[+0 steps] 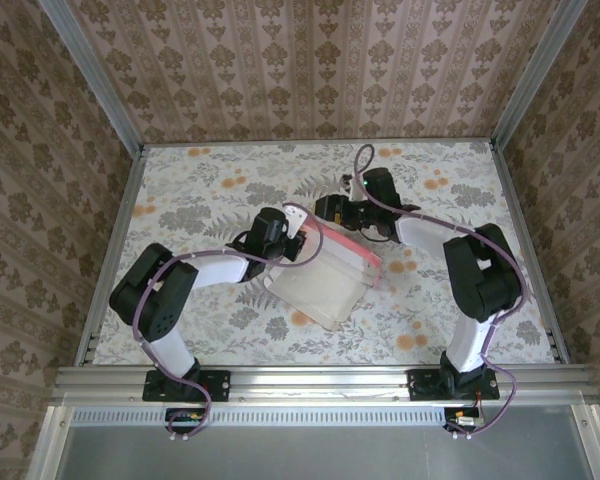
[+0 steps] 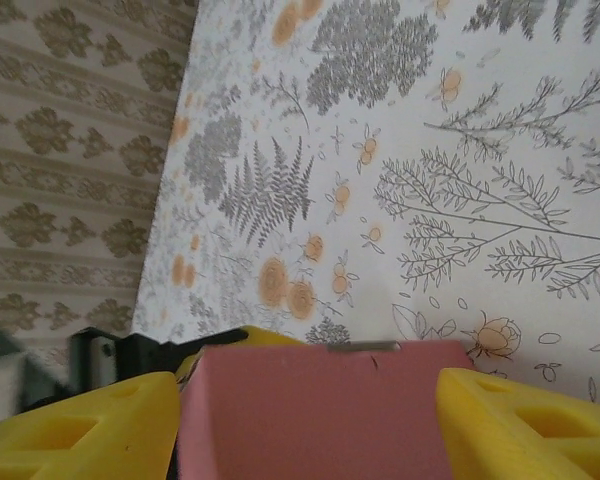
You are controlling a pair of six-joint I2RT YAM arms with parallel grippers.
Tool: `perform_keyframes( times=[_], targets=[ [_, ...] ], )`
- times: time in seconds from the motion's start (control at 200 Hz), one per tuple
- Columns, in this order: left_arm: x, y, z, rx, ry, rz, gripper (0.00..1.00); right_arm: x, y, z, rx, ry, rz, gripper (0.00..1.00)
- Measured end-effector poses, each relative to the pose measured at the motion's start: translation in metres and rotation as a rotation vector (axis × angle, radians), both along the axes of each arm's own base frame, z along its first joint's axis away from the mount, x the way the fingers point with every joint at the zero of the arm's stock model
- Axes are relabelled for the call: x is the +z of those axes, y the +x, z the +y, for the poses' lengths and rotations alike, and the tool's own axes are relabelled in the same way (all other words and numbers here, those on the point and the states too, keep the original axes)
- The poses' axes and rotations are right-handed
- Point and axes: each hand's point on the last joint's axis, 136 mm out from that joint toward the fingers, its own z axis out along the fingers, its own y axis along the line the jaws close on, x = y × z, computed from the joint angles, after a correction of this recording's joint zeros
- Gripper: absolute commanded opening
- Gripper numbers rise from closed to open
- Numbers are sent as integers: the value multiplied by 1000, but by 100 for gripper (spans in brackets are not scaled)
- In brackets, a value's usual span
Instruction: Fold the paper box
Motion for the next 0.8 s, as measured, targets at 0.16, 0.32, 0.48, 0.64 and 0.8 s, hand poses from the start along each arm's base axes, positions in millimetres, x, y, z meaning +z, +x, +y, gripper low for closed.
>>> perform_keyframes(
  times=[0.16, 0.32, 0.48, 0.64, 0.8],
  targets=[
    [-2, 3, 21, 99, 19, -14, 4, 25, 2, -28, -48, 61, -6, 73],
    [4, 2, 44, 204, 40, -37, 7, 24, -20, -56, -81, 74, 20, 73],
    [14, -1, 70, 322, 47, -65, 8, 28, -53, -66, -62, 39, 16, 71],
    [13, -9, 91, 406, 67, -75, 9, 41, -86, -77, -64, -9, -36, 69],
    [9, -18, 108, 460, 83, -62, 12, 38, -113, -89, -93, -43, -49, 68]
  ],
)
